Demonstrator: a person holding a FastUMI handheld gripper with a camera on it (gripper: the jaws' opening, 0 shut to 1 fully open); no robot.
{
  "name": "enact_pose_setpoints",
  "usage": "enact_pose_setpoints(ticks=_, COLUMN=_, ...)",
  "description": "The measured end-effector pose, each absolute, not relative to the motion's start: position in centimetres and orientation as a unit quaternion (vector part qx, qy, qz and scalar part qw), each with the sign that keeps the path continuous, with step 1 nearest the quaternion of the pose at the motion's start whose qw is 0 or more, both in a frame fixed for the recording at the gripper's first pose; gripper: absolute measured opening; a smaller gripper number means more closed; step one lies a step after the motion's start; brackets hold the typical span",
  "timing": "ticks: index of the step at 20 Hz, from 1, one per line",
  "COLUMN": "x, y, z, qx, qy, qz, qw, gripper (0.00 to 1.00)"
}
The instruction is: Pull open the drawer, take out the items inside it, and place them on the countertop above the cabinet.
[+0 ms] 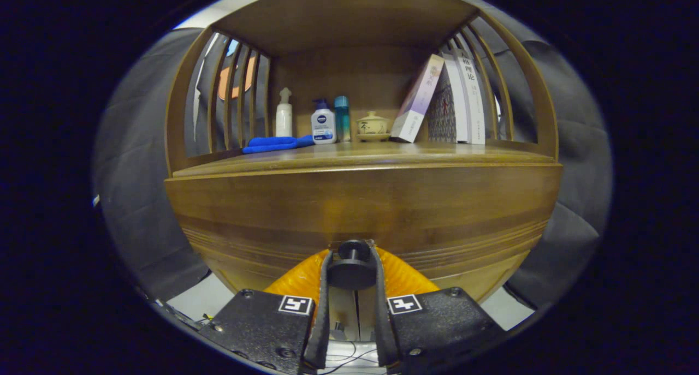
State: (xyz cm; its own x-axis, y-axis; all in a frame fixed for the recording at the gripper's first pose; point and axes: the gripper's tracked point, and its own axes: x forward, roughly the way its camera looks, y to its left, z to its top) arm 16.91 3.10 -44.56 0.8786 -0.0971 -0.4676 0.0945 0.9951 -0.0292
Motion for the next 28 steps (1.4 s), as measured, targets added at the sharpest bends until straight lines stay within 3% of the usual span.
enact_pose_setpoints(ticks=28, x=-1.0, y=4.8, z=-43.0, qx=-0.017, qy=0.275, qz=-0.016, qw=0.961, gripper=0.35)
